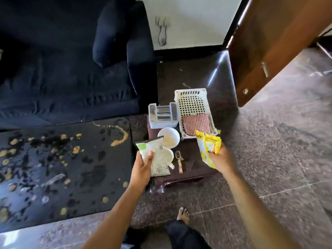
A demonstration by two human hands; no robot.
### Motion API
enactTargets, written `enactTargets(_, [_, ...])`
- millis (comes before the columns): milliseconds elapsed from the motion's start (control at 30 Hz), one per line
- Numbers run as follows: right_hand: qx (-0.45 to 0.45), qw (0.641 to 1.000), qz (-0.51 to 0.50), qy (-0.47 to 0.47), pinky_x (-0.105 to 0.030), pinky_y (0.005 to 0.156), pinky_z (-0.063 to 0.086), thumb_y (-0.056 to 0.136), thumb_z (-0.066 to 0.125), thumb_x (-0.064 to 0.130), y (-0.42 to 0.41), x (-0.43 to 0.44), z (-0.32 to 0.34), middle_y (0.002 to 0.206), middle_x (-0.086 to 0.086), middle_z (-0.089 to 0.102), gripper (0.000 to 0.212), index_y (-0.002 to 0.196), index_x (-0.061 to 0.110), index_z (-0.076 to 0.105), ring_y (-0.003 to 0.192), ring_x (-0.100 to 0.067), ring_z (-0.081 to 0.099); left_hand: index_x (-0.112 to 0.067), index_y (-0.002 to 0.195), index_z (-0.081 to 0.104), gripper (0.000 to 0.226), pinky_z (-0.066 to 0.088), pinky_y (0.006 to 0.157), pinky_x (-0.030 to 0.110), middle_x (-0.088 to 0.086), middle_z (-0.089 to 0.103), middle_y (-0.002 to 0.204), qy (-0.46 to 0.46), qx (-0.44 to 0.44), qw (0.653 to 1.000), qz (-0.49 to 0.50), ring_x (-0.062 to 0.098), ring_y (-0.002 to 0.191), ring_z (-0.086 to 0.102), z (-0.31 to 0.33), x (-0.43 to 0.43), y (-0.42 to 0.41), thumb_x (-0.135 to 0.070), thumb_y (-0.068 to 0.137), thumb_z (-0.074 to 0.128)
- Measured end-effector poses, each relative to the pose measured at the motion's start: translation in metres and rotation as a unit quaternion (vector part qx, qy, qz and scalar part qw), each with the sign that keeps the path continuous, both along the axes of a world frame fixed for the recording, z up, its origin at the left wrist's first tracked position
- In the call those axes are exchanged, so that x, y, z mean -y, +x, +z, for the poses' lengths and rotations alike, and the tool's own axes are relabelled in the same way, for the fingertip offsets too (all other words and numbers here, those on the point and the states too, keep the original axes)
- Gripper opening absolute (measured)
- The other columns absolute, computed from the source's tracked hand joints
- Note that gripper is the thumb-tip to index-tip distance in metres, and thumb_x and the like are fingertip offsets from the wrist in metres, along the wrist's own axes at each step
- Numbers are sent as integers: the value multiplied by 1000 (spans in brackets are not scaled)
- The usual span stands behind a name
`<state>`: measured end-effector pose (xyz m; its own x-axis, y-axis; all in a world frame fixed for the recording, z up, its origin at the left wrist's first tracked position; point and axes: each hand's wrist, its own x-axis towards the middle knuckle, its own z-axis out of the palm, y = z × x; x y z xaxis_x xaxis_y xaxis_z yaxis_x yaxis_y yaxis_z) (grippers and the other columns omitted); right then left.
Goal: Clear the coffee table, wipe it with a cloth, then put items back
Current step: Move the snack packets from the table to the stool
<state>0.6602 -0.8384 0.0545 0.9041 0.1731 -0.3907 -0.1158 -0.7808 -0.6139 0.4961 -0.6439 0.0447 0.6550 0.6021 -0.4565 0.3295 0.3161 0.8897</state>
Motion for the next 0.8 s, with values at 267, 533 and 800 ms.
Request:
enactTargets(267, [171,899,356,-191,-53,101,39,76,70,18,3,19,-111,142,-14,46,67,137,16,42,127,-38,47,-25,103,57,36,56,81,39,4,67,102,-18,-25,998,47,19,94,66,-25,59,44,-53,90,37])
enactTargets(533, [86,876,417,-228,-51,110,-19,64,8,85,6,29,-145,148,-6,-39,105,140,25,-33,138,-30,-31,-36,99,58,41,55,85,51,7,68,108,-25,-27,997,64,26,100,67,-32,69,32,-67,79,40])
enactTargets(800, [22,924,354,-145,-45,114,-10,83,39,72,21,27,-113,155,-11,-21,101,149,16,-12,143,-30,-21,-21,113,58,34,57,79,44,5,71,108,-109,21,991,72,23,98,68,-24,88,47,-42,90,46])
